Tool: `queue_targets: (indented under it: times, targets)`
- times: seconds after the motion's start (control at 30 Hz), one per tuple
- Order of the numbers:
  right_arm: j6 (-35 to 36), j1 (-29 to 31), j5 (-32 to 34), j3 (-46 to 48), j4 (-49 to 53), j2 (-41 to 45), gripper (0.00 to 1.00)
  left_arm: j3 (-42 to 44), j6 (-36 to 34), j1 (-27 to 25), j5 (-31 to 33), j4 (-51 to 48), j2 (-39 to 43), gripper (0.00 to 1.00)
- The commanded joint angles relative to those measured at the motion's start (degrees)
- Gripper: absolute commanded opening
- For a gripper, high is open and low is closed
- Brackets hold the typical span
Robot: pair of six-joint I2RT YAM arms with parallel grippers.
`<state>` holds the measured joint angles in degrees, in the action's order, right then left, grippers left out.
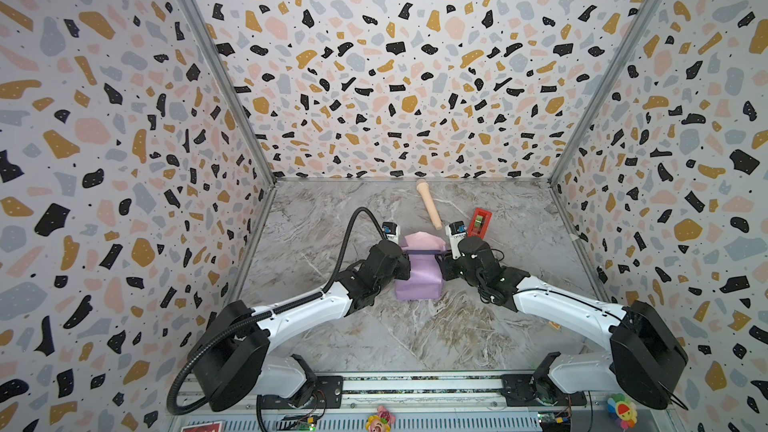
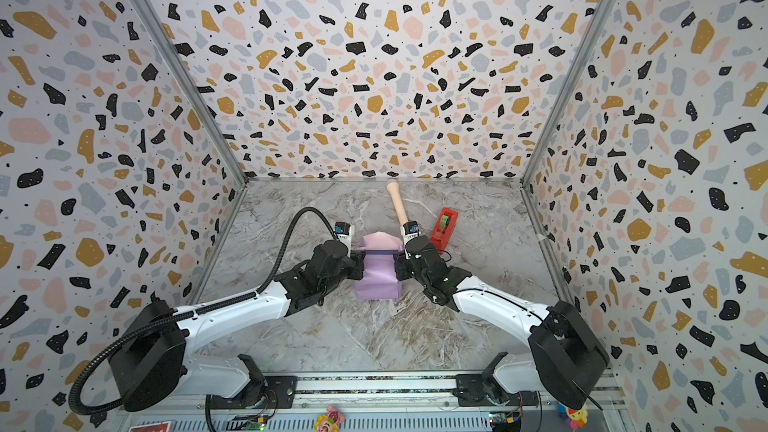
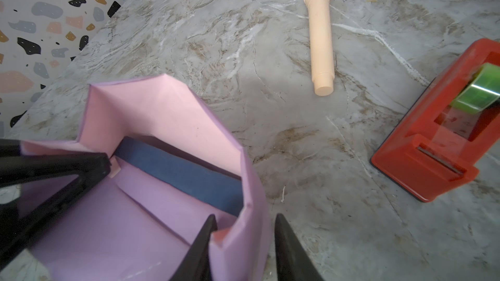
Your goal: Wrap the gift box in paper
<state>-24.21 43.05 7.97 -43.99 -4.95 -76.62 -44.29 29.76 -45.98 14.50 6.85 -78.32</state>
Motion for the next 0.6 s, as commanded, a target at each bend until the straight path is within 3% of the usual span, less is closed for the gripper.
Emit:
queue_targets:
  times: [0.0,0.33,0.57]
  targets:
    - [0.79,0.37,1.17,-1.88,3.07,-0.54,0.33,-2.02,-2.05,-1.45,4.55,-1.48,-1.15,0.1]
    - [1.07,1.16,1.88,-3.2,3.11,-1.21,0.27,-3.43,-2.69,-1.92,9.05,-1.17,-3.67,0.0]
    - [2.21,0.38,-2.68,-3.44,3.47,2.31,0.48,-2.98,-2.07,-1.84,10.46,0.44,-3.75,0.0]
